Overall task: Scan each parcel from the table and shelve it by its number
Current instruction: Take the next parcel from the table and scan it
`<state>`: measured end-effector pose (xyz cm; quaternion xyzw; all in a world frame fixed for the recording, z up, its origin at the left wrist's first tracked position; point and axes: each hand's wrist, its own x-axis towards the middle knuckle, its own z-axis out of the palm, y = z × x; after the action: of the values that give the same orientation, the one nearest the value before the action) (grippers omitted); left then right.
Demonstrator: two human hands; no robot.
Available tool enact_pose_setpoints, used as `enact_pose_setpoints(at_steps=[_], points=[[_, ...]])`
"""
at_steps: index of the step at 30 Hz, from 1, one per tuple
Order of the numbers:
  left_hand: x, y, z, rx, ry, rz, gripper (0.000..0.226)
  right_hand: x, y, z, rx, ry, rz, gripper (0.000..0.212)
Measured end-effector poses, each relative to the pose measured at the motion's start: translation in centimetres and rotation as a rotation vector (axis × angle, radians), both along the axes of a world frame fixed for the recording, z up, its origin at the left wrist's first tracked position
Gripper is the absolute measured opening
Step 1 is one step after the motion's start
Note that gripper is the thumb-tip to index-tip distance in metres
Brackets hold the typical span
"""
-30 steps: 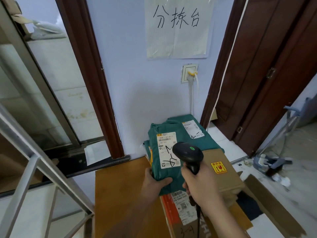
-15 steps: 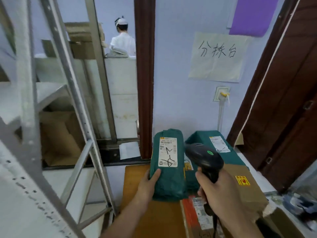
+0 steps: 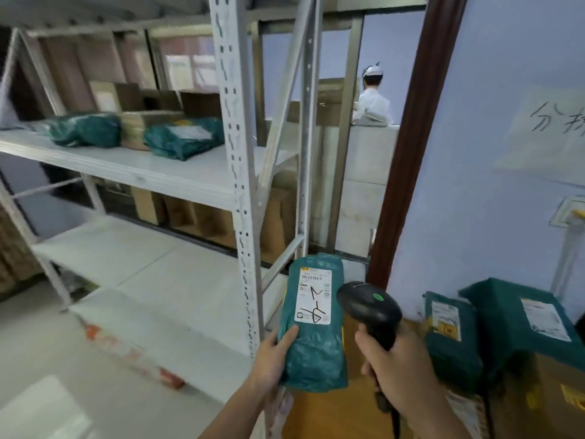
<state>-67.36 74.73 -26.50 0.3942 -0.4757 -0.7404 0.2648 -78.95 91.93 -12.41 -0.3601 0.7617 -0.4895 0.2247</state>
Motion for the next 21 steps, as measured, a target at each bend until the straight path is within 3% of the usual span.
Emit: enact_pose_setpoints(at_steps=[11,21], points=[[15.9,-1.6,2.0,-0.047,0.010,0.320,0.034,10.4,-6.9,0.2,0.040,-0.030,0.297,0.012],[31.2,-10.4,2.8,-0.060,-0.004,0.707,0.040,23.3,-18.5,1.4,-0.034,-0.047,0.495,0.009]])
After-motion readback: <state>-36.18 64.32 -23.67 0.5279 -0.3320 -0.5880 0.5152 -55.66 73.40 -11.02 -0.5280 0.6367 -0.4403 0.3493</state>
